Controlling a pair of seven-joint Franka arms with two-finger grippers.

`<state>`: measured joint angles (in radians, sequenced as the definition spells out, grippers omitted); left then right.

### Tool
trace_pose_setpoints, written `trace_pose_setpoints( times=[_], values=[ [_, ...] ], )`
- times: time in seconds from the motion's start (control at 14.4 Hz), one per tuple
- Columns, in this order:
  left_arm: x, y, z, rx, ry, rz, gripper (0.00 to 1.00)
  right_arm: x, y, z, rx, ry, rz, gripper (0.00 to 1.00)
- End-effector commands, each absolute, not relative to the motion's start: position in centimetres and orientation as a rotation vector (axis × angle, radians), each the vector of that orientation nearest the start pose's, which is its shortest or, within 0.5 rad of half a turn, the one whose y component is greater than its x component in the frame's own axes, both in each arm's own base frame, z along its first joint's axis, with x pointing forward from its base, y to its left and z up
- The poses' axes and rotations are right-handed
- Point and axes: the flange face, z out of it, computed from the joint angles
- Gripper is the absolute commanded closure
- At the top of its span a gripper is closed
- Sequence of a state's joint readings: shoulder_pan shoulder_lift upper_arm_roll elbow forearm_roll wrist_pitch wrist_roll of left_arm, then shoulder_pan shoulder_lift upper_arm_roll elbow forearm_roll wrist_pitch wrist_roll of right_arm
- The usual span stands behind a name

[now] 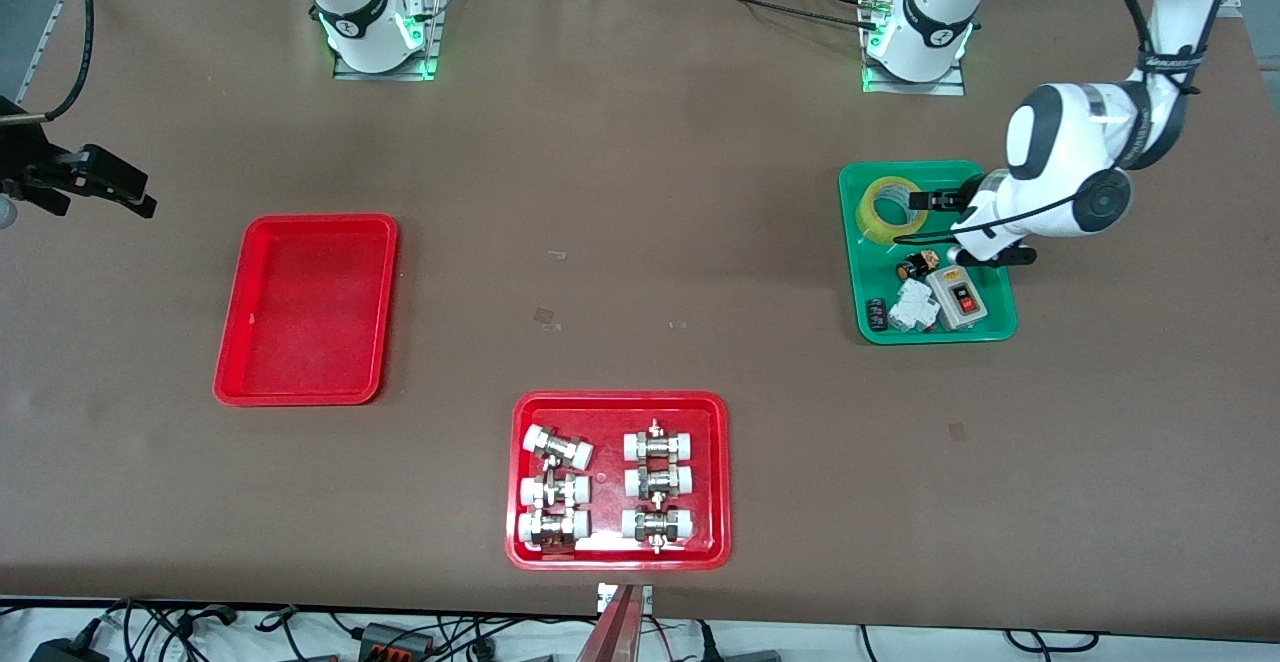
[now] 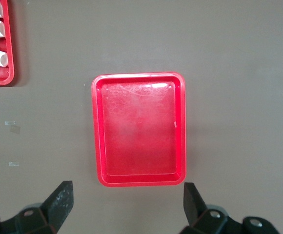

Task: Left arm passes tape to right arm into tray
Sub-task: 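Grasp the yellow tape roll with the left gripper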

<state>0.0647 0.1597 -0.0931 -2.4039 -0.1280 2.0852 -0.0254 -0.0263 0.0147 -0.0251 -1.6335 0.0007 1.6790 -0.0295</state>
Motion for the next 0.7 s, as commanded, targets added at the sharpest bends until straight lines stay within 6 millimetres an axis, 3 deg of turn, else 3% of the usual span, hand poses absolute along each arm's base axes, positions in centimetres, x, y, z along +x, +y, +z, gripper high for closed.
trace_pose_setpoints(
  times=[0.0,0.14,0.21,0.42,0.63],
  values=[
    [42.14,-2.06,18.31,-3.155,-0.169,0.747,0.0,56.65,-2.88,60.15,-3.145,0.012,-0.07,0.0],
    [42.0,-1.88,17.47,-3.153,-0.178,0.764,0.02,56.72,-2.88,60.09,-3.145,0.012,-0.072,0.0],
    [41.94,-1.89,17.46,-3.152,-0.175,0.771,0.1,56.71,-2.95,60.08,-3.143,0.014,-0.07,0.0],
    [41.94,-1.91,17.57,-3.15,-0.171,0.783,0.55,56.85,-3.04,59.91,-3.143,0.019,-0.067,0.0],
    [41.95,-1.98,17.84,-3.154,-0.176,0.802,0.69,56.83,-3.03,59.89,-3.142,0.019,-0.065,0.0]
  ],
)
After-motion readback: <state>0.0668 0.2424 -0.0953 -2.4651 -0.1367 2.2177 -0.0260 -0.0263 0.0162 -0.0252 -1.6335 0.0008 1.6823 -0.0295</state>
